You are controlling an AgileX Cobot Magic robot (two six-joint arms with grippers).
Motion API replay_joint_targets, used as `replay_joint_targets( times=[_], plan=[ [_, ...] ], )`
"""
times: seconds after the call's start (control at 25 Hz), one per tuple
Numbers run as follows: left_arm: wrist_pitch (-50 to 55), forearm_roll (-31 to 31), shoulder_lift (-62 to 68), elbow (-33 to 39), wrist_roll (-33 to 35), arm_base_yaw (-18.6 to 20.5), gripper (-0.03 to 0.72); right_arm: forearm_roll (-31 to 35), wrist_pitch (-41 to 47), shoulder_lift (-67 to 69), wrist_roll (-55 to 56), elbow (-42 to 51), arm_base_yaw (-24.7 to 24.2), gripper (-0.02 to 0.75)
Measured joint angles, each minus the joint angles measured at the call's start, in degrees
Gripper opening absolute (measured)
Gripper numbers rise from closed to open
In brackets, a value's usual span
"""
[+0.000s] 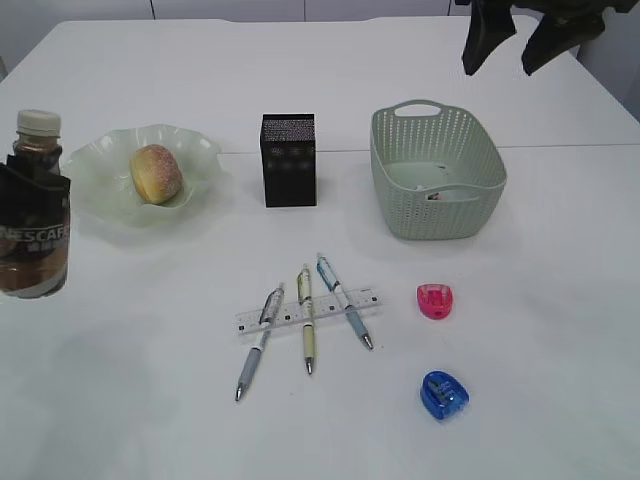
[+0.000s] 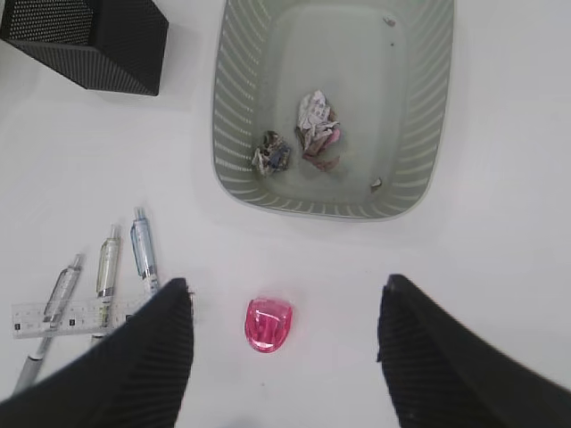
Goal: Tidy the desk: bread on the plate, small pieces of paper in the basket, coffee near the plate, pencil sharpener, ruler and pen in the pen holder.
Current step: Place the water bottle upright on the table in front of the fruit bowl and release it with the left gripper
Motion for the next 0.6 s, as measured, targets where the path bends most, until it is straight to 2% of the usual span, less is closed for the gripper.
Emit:
replay_joint_targets(
  times=[0.12,0.28,0.44,0.6],
  plan=[
    [-15.7,-0.2,2.8,4.3,0.0,0.0,0.26,-0.9,0.0,0.0,0.0,0.0,0.0,0.478],
    [-32.7,-3.1,8.9,5.4,0.0,0.0,0.26,-2.3,0.0,0.0,0.0,0.0,0.0,0.478],
    [-45.1,-5.7,16.2,5.4,0.0,0.0,0.26,-2.7,0.0,0.0,0.0,0.0,0.0,0.478],
    [-52.4,-6.0,22.8,5.4,0.0,0.0,0.26,-2.7,0.0,0.0,0.0,0.0,0.0,0.478]
  ],
)
